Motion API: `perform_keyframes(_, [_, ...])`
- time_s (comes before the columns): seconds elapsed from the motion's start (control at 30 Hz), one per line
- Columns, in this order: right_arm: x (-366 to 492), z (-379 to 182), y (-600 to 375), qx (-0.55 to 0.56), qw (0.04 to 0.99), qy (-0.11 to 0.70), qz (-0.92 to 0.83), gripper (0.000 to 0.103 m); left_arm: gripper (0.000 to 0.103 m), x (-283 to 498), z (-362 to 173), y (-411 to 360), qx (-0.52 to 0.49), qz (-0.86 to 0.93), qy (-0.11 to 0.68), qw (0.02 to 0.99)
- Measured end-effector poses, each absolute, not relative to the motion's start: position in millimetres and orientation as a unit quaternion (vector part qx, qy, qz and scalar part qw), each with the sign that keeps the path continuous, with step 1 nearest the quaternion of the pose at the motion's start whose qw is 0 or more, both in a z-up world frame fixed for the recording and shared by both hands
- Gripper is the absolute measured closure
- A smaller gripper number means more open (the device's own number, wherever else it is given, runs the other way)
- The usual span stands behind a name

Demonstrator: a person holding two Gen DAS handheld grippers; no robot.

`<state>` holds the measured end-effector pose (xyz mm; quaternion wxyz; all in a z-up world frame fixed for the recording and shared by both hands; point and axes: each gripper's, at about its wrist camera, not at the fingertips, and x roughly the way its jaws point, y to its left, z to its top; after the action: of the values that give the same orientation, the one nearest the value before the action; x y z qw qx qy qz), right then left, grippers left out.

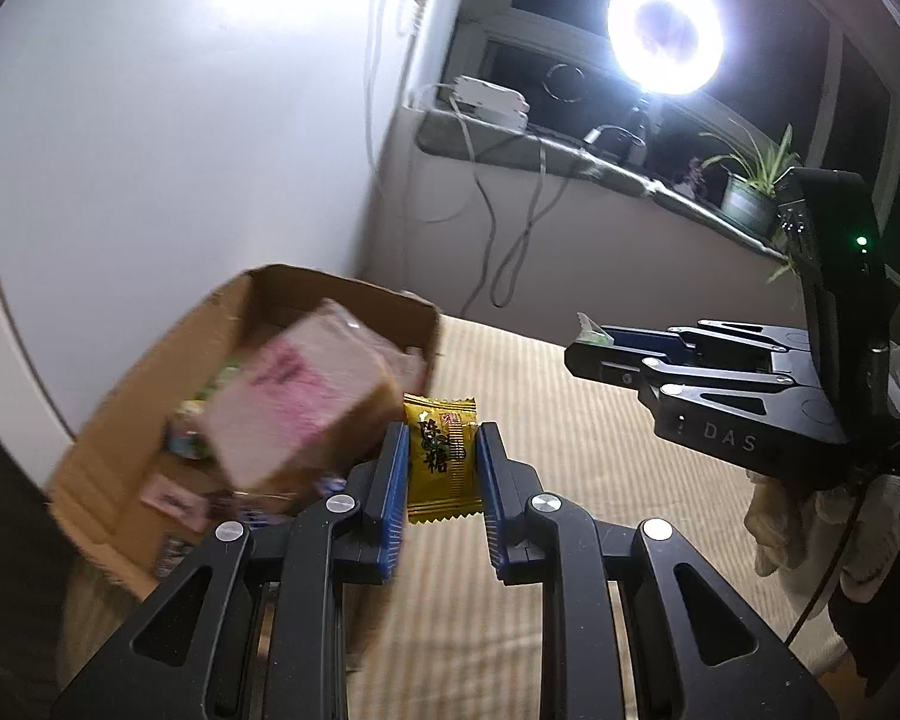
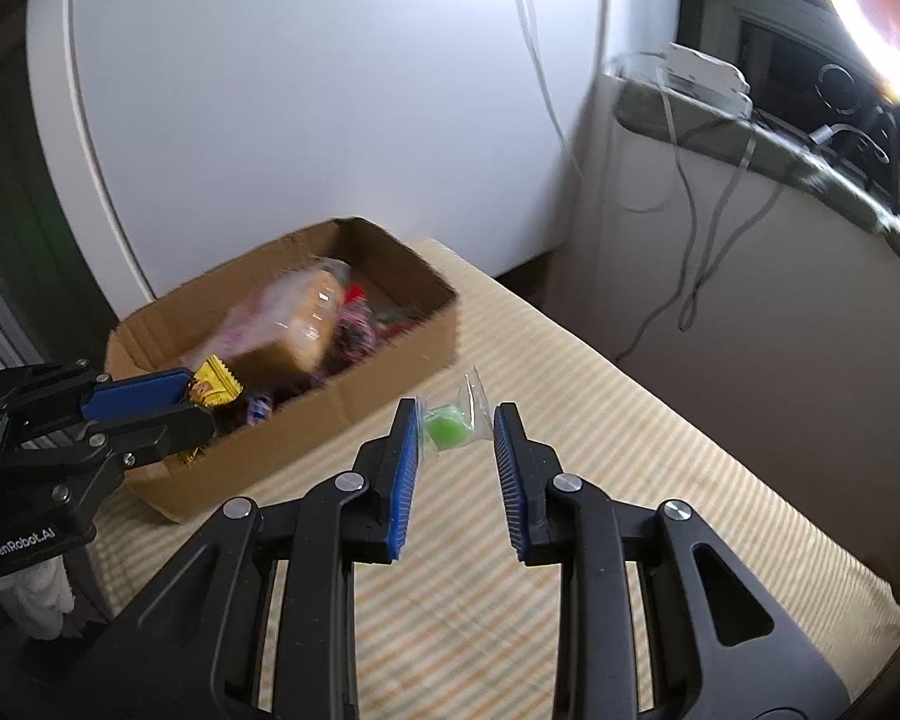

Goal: Organize snacks
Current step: 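Carry both candies over the cardboard box with both tools, then open both tools to drop the candies into the box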

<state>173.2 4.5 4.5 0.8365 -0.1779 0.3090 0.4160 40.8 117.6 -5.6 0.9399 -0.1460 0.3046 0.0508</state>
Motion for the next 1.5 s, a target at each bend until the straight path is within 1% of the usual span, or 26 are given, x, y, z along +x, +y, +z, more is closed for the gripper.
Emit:
perform_keyframes(0.53, [145.3, 3.9, 88.0, -0.203, 0.804, 0.301, 0.472, 0.077, 0.082, 11.7, -15.9, 176.2, -0.166, 0.113, 0.301, 0.932])
perform_keyframes(0.73, [137.8, -5.8, 104.6, -0.207, 0.791, 0.307, 0.487, 0.077, 0.082, 12.3, -20.1, 181.1, -0.169, 0.116, 0.305, 0.930])
perform_keyframes(1.13, [130.1, -4.0, 113.1, -0.206, 0.784, 0.308, 0.498, 0.076, 0.081, 7.4, -21.4, 185.0, -0.171, 0.124, 0.304, 0.929])
perform_keyframes(1.17, [129.4, -3.6, 113.2, -0.206, 0.784, 0.307, 0.499, 0.073, 0.081, 7.1, -21.2, 184.4, -0.170, 0.125, 0.304, 0.929])
perform_keyframes(1.27, [128.1, -2.2, 111.4, -0.205, 0.785, 0.305, 0.498, 0.072, 0.080, 6.3, -19.6, 182.9, -0.168, 0.127, 0.302, 0.930])
perform_keyframes(1.33, [127.9, -1.2, 110.0, -0.204, 0.787, 0.305, 0.496, 0.068, 0.080, 5.3, -18.4, 181.6, -0.166, 0.127, 0.301, 0.931])
perform_keyframes(1.4, [127.1, 1.3, 107.0, -0.202, 0.789, 0.301, 0.496, 0.058, 0.080, 3.4, -16.0, 179.3, -0.162, 0.128, 0.299, 0.932])
perform_keyframes(1.43, [126.7, 2.5, 105.5, -0.201, 0.791, 0.300, 0.495, 0.057, 0.079, 2.5, -15.0, 178.5, -0.161, 0.128, 0.298, 0.932])
perform_keyframes(1.47, [126.4, 4.0, 104.1, -0.199, 0.792, 0.298, 0.494, 0.057, 0.074, 1.4, -13.8, 176.8, -0.160, 0.129, 0.298, 0.932])
perform_keyframes(1.5, [125.9, 5.9, 102.2, -0.197, 0.793, 0.297, 0.494, 0.056, 0.073, 0.2, -12.5, 175.3, -0.159, 0.129, 0.297, 0.933])
